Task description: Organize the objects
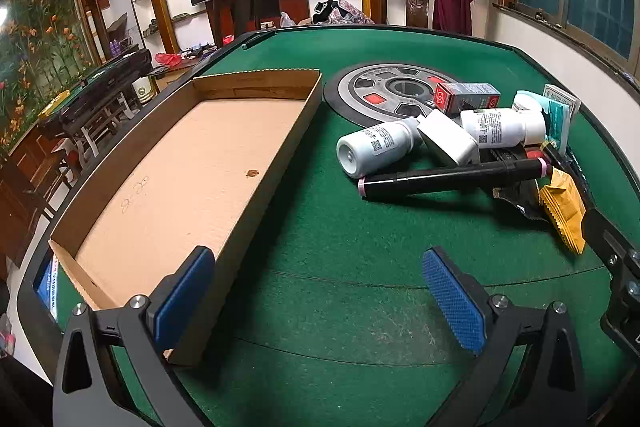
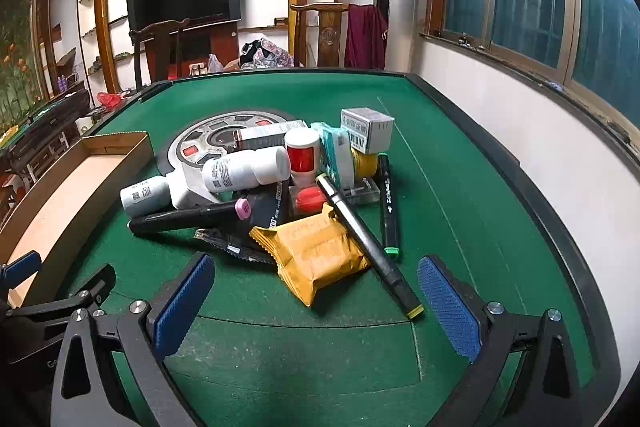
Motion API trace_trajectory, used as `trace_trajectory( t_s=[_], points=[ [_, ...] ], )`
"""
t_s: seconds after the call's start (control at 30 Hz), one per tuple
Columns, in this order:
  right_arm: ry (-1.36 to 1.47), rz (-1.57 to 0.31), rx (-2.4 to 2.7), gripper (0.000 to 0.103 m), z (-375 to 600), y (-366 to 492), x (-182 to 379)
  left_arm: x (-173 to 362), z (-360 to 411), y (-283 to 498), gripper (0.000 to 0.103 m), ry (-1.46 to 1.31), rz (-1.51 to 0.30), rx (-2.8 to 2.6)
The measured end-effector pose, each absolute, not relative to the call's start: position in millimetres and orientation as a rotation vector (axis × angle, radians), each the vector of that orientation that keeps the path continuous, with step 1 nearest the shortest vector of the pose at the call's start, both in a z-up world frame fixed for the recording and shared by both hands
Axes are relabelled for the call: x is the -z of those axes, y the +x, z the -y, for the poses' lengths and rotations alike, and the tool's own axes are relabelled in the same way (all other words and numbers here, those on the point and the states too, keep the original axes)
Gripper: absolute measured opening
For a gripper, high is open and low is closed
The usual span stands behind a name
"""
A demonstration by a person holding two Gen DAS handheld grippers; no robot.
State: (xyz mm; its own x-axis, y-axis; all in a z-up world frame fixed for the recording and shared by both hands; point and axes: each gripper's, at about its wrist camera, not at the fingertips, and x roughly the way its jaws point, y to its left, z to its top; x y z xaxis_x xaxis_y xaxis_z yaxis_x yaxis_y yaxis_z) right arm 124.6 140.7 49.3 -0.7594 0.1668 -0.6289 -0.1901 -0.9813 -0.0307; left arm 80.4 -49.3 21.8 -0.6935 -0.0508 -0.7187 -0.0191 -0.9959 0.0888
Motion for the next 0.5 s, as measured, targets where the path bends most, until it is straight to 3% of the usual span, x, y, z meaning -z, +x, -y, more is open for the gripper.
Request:
trace_trajectory(
  t_s=[0.5],
  points=[
    [-1.003,-0.113,-2.792,0.103,-145.7,124.2,-45.9,-21.2,48.4,79.9,0.103,1.225,0.159,2.860]
  ],
)
